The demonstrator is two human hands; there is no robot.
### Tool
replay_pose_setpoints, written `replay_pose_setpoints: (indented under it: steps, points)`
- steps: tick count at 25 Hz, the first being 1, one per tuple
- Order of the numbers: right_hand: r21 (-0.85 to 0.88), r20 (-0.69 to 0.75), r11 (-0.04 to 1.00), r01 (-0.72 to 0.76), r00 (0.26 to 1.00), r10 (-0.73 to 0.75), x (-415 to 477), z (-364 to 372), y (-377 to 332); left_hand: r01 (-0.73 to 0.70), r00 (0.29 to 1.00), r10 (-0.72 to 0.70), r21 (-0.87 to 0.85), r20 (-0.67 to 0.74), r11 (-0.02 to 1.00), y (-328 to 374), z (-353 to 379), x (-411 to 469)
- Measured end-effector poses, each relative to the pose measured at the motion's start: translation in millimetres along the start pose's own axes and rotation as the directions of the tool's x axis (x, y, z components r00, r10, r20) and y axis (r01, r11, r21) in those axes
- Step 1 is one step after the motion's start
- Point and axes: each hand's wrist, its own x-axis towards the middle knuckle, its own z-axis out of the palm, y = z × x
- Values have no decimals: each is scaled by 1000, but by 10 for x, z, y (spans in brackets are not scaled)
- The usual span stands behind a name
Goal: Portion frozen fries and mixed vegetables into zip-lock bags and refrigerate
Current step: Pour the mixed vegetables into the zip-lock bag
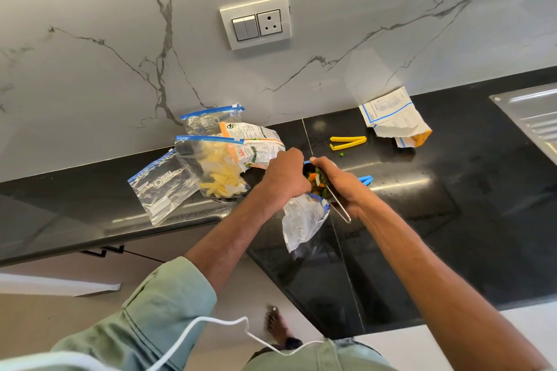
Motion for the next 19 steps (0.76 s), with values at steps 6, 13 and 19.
replay_pose_setpoints:
  steps: [6,13,19]
  points:
    - [-266,-133,959,95,982,-134,-44,-29,-258,-11,998,2,-139,-66,990,-29,32,51]
    - [-622,-283,776,105,894,-348,57,68,-437,-36,971,-37,-295,-235,955,-5,-8,80]
    - [-773,-319,630,74,813,-487,0,242,-538,-50,951,-71,-376,-302,925,-66,35,70]
